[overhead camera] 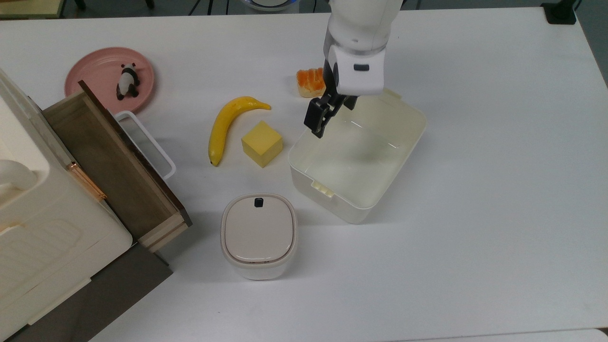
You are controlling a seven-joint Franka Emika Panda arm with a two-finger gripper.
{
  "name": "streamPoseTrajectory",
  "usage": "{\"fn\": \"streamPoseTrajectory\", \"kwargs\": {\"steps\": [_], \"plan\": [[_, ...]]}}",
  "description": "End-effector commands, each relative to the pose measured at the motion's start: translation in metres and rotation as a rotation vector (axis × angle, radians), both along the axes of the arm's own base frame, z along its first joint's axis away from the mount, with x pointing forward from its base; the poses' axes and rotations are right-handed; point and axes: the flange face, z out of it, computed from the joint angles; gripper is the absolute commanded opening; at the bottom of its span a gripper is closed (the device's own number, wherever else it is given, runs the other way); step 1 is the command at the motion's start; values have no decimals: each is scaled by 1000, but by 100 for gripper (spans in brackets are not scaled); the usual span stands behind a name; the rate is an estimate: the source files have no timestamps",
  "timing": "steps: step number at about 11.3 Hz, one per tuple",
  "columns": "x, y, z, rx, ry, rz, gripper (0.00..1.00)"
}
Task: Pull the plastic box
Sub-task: 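Lift the gripper up out of the box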
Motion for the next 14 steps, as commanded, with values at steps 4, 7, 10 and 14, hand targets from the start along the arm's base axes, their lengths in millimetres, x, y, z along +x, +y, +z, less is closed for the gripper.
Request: {"fn": "streamPoseTrajectory", "kwargs": {"steps": [4,7,10,14], "plan": [[-38,-52,71,74,58,-490,100],[-64,-109,128,131,35,-755,100],[-71,-145,154,173,-40,-1015,100],[-74,-167,165,194,-68,-1064,100]]}}
